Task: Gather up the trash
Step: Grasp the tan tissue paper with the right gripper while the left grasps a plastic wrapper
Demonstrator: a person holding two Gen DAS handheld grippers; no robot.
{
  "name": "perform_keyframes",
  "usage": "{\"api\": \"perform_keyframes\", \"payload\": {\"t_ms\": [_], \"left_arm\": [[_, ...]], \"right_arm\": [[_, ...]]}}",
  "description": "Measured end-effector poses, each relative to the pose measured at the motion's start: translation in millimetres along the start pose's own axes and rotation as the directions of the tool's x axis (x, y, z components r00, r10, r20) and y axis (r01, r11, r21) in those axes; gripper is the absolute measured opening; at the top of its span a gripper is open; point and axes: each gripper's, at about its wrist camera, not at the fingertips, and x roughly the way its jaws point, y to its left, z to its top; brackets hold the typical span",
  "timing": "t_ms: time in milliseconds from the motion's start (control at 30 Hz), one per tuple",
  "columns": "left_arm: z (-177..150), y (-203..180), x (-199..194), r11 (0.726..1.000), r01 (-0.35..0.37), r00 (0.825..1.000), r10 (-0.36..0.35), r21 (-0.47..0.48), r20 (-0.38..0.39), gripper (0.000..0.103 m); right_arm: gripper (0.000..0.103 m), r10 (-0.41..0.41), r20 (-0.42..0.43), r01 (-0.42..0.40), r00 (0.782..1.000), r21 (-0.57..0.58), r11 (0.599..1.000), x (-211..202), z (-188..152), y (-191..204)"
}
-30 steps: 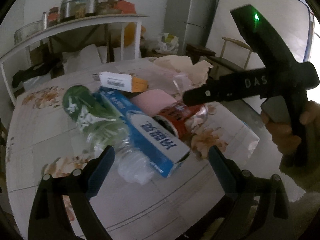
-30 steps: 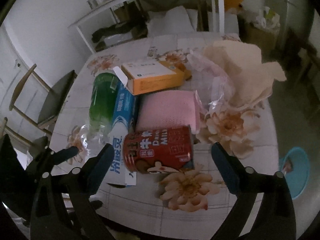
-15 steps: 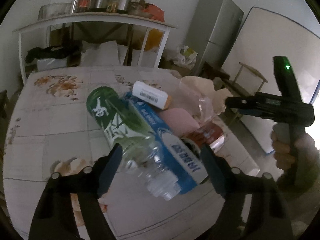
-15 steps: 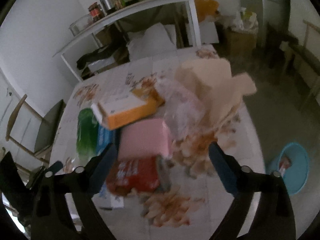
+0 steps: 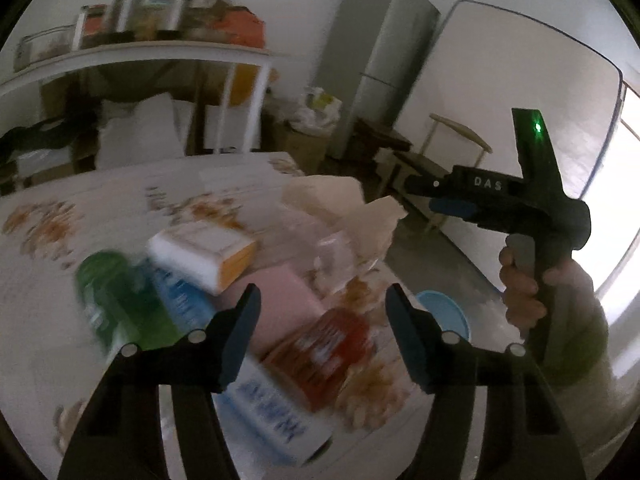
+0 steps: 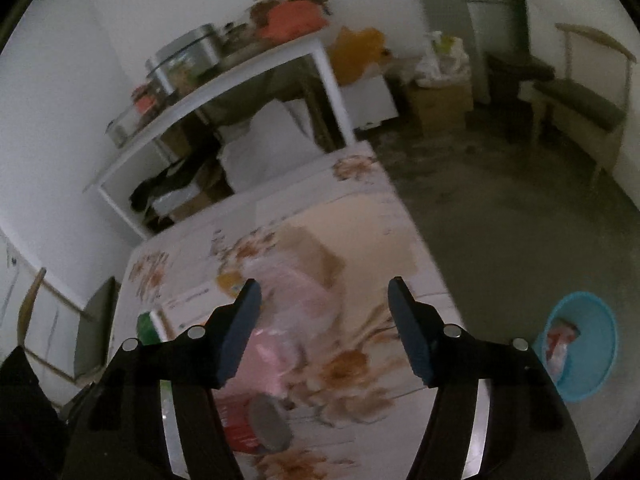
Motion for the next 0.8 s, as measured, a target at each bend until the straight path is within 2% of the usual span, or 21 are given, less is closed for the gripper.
{"api": "perform_keyframes", "payload": {"t_ms": [133,267,400,500,633,733,800], "left_arm": [[25,-9,38,0.999,0.046,0.996,-0.047,-0.018,-0.082,0.058],[49,-9,92,0.991,0.086,0.973,-0.106,-0.102,-0.204,0.057],[60,-2,124,0.988,0.044,0.963,-0.081,-0.147,-0.258,0.056],[63,0,146,0.987,0.017,0.942,-0.069,-0.160,-0.328,0.056],[61,4,166,0.985,-0.022,0.919,-0.047,-0.170,-0.392,0.056],[60,4,175,0.985,-0.049,0.915,-0.023,-0.167,-0.404,0.056],[59,4,178,0.985,-0.054,0.912,-0.017,-0.161,-0.410,0.048]], "right_arm": [[0.062,0.006,-0.033,-0.005,0.999,0.030,1.000,14,6,-20],[0.062,0.030,-0.074,-0.025,0.997,0.069,0.997,32,11,-35],[0.062,0.067,-0.101,-0.056,0.993,0.103,0.993,47,15,-47],[0.060,0.089,-0.117,-0.075,0.989,0.124,0.990,58,14,-53],[0.051,0.121,-0.140,-0.100,0.983,0.149,0.984,68,12,-57],[0.040,0.139,-0.155,-0.114,0.978,0.159,0.981,74,10,-57],[0.031,0.144,-0.159,-0.118,0.977,0.163,0.980,76,9,-58]]}}
